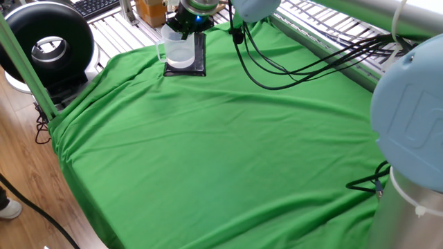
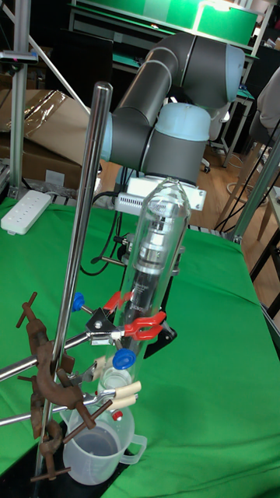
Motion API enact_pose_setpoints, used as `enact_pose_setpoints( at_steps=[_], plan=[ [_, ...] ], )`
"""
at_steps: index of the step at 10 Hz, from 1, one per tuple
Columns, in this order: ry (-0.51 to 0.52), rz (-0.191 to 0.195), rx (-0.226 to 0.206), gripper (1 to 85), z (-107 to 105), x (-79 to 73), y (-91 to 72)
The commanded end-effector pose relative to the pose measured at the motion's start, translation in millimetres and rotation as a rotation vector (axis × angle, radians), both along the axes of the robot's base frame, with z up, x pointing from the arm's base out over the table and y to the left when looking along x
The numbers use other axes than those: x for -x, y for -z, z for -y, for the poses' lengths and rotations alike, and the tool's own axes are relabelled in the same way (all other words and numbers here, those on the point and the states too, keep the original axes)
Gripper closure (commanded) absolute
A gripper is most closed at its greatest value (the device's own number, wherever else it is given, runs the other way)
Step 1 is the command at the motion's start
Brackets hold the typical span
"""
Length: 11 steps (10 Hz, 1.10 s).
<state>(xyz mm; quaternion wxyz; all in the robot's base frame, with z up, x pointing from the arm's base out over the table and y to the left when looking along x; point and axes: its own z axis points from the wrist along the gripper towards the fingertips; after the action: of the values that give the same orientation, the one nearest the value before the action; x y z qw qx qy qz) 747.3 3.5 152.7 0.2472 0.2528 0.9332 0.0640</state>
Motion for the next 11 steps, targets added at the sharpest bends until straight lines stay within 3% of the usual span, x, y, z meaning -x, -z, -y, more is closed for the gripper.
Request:
enact_pose_setpoints(
  at_steps=[1, 2, 4, 7, 11],
  plan=[
    [-0.006, 0.054, -0.012, 84.3, 1.4, -17.1, -4.2],
    [0.002, 0.075, -0.026, 84.3, -0.2, -22.9, -6.6],
    [0.010, 0.074, -0.034, 84.3, 1.1, -25.4, -5.6],
    [-0.003, 0.040, -0.015, 84.3, 4.2, -24.1, 5.0],
    [-0.007, 0.034, -0.011, 84.3, 7.1, -26.0, 6.5]
  ],
)
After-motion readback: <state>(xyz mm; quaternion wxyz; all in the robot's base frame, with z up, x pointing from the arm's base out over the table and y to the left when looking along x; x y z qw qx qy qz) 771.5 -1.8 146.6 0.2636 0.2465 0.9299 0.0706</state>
